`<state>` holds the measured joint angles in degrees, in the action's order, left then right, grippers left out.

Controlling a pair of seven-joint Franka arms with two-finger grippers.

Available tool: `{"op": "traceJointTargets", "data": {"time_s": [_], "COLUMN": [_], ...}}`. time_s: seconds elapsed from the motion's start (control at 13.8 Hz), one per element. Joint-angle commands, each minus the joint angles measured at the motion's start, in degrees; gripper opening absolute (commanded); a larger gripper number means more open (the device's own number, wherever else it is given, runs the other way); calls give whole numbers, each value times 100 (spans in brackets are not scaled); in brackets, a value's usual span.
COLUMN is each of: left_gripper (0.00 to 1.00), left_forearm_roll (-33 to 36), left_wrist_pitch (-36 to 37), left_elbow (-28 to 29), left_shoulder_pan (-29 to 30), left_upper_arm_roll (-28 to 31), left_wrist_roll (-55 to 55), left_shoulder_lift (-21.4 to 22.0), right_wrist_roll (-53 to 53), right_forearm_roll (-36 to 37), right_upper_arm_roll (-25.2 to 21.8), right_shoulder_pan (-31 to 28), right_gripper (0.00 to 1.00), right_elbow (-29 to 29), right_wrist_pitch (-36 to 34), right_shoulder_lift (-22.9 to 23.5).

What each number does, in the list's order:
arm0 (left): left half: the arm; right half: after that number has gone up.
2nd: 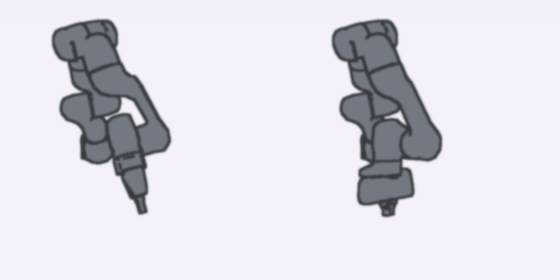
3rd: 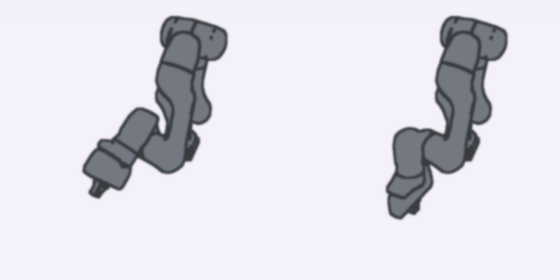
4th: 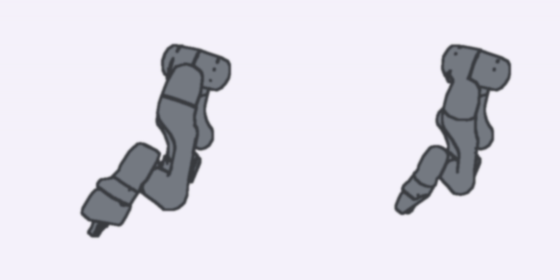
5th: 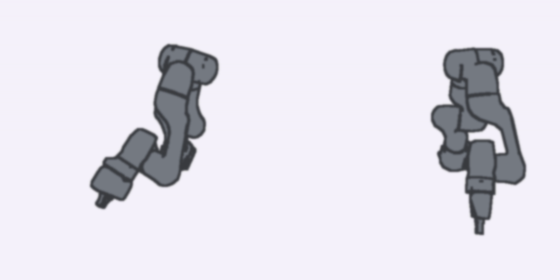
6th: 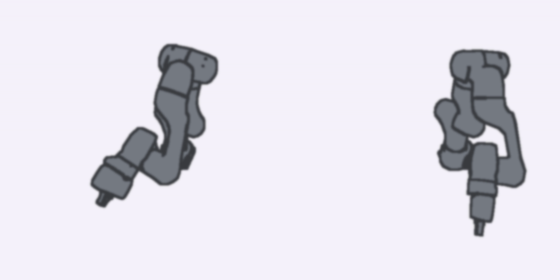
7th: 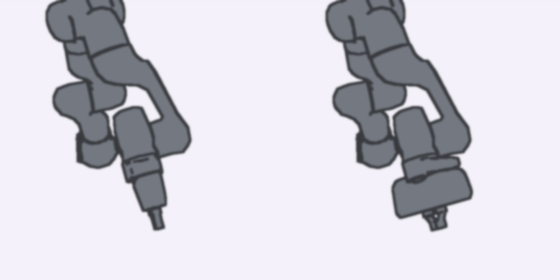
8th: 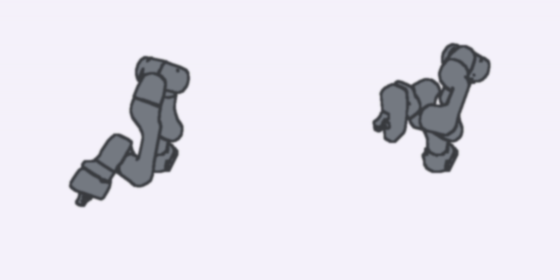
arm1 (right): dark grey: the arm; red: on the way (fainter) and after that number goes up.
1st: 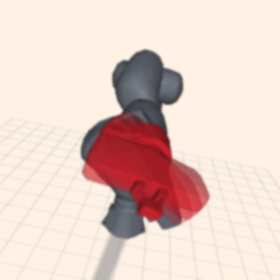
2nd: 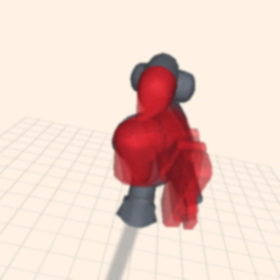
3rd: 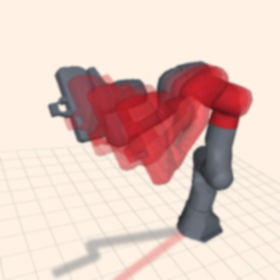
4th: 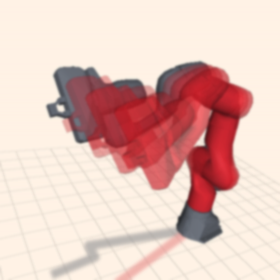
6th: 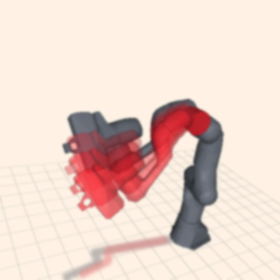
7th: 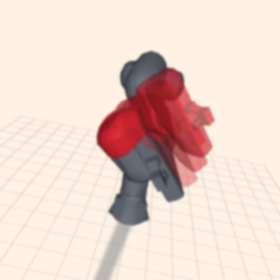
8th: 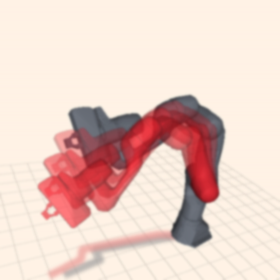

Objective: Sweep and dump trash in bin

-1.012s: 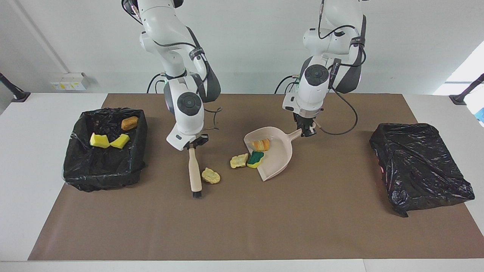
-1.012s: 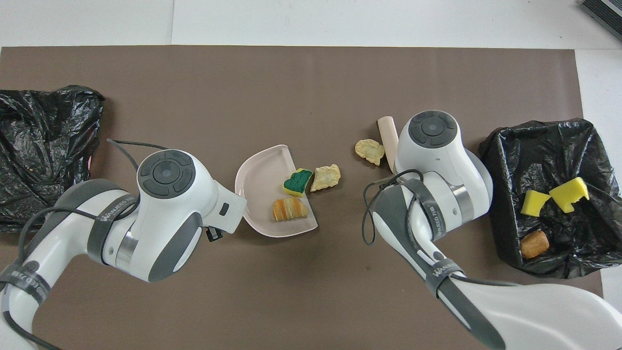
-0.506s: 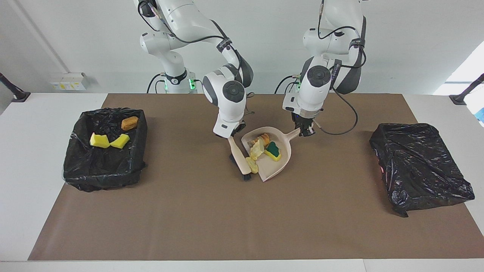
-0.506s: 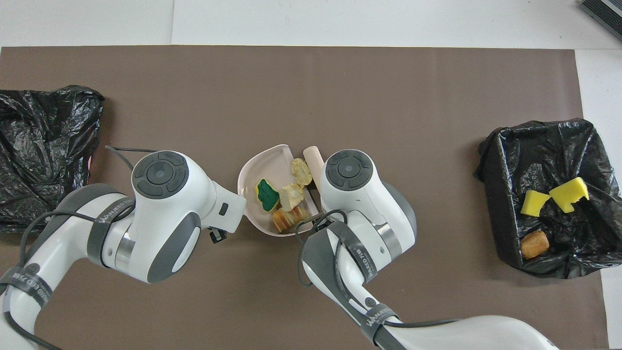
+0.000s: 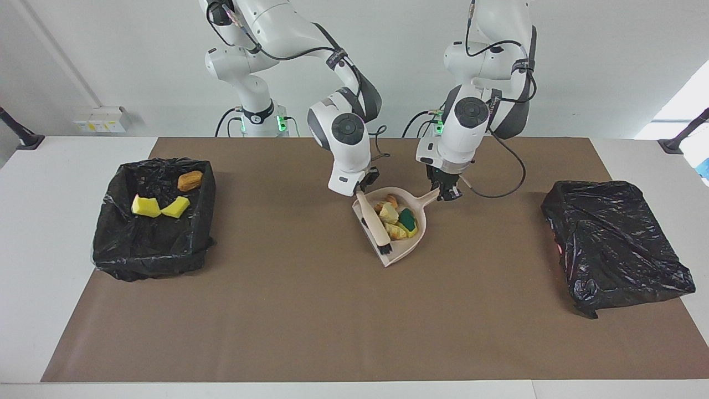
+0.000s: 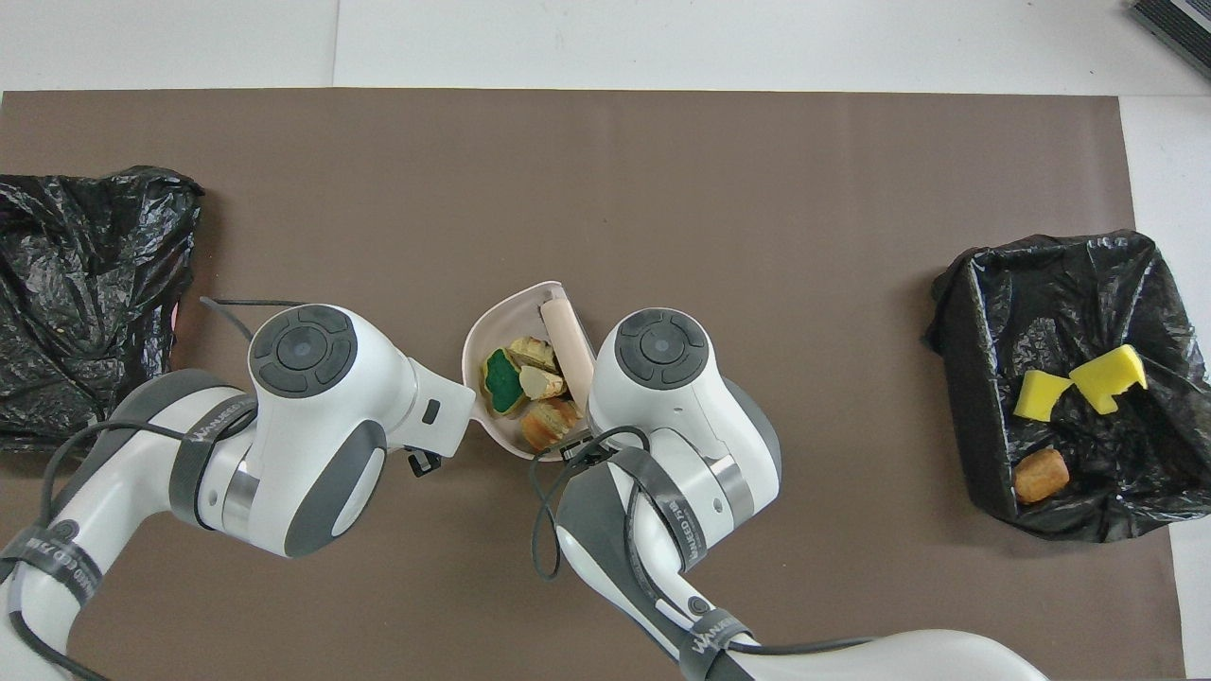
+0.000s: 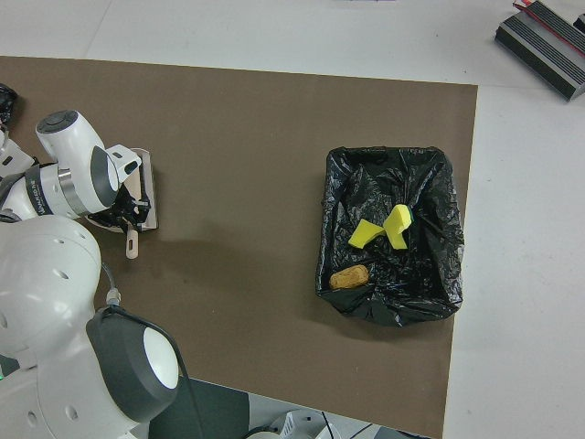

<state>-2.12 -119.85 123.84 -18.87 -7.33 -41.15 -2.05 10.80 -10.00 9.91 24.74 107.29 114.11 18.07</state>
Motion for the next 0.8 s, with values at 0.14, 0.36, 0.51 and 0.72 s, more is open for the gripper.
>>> {"op": "traceJointTargets", "data": {"time_s": [0.14, 0.36, 0.51, 0.72], "left_gripper": [0, 0, 0, 0], "left_forearm_roll": [-296, -473, -517, -526], "left_wrist_pitch": [-319, -328, -267, 3], "left_elbow": [141, 97, 27, -78], "left_shoulder_pan": [217, 409, 533, 805], "left_upper_arm_roll": [3, -6, -6, 20], "left_wrist_roll": [-16, -139, -288, -576], "left_shoulder_lift": [135, 187, 318, 635], "right_wrist_roll": [-71, 315, 1043, 1738], "right_forearm_roll": [128, 892, 947, 834], "right_upper_arm_roll": [11, 29, 73, 73], "right_shoulder_pan": [-601, -567, -436, -5], "right_gripper": [0, 0, 0, 0], "right_elbow": [20, 20, 46, 379], "right_wrist_pitch": [-731, -1013, -1031, -909], "right_shoulder_lift": [-452, -742, -831, -1102]}}
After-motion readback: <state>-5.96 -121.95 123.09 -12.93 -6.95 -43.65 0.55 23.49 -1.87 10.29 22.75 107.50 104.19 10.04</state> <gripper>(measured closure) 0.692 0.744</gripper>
